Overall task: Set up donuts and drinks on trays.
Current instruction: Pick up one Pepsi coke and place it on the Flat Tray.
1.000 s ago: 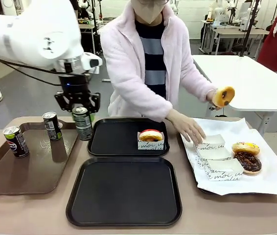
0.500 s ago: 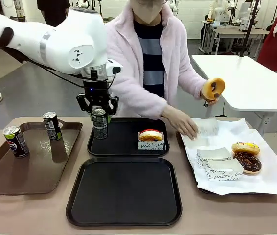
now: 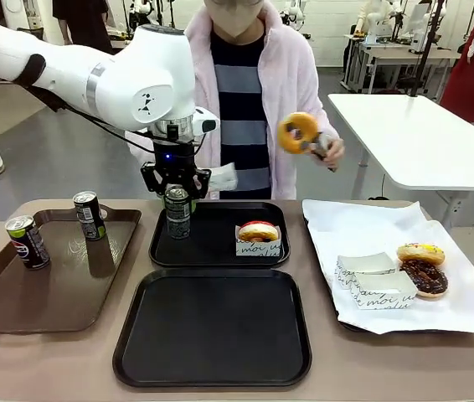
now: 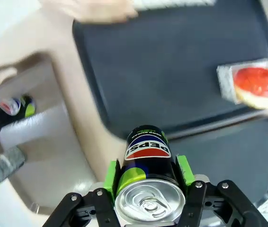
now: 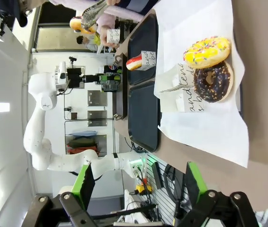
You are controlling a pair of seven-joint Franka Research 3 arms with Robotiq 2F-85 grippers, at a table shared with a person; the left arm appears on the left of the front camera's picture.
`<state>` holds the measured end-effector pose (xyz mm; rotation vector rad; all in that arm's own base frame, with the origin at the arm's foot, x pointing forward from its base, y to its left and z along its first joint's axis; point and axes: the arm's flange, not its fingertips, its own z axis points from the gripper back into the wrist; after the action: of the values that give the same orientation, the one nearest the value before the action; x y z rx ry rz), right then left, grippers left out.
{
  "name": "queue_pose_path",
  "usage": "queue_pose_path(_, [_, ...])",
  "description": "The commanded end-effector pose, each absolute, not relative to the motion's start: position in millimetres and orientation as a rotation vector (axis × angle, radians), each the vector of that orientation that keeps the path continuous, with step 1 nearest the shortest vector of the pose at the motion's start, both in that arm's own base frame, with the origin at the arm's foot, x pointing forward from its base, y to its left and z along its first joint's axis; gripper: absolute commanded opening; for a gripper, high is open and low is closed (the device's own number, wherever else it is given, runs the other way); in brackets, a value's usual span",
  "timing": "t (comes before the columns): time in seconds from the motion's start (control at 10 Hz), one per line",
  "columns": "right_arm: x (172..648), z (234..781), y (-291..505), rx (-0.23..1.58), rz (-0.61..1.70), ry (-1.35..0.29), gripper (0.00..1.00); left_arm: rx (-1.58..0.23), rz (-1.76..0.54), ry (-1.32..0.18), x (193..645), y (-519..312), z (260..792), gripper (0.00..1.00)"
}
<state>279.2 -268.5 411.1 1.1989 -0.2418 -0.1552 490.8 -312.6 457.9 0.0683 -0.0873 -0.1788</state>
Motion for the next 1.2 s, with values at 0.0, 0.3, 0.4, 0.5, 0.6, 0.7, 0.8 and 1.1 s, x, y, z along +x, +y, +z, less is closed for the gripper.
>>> queue_pose_path(0.0, [277,411,-269,1.203,-0.153,-0.23,1.0,0.076,-0.251,0.042,429,-249,500,0.58])
queue_pose_path(0.3, [277,411,-269,1.203,-0.153,-0.23,1.0,0.021,-0.258,0.061,401,-198,514,0.58])
queue_pose_path(0.4, [277,411,-269,1.203,-0.153,-0.23,1.0,0.03,-0.263,0.055,397,-200,511,0.58])
queue_pose_path(0.5, [277,411,-269,1.203,-0.153,-0.23,1.0,0.027,-0.254,0.043,390,-199,508,0.58])
queue_pose_path(0.6, [277,411,-269,1.203,-0.153,-0.23,1.0,0.035,-0.263,0.039,398,-202,513,0.58])
queue_pose_path(0.7, [277,411,-269,1.203,-0.153,-0.23,1.0,0.037,-0.256,0.031,400,-205,512,0.58])
queue_pose_path(0.8, [277,411,-269,1.203,-0.153,-0.23,1.0,0.039,-0.243,0.013,399,-211,507,0.58])
queue_pose_path(1.1, [277,411,-269,1.203,-0.153,-0.23,1.0,-0.068,-0.255,-0.106,434,-252,494,0.58])
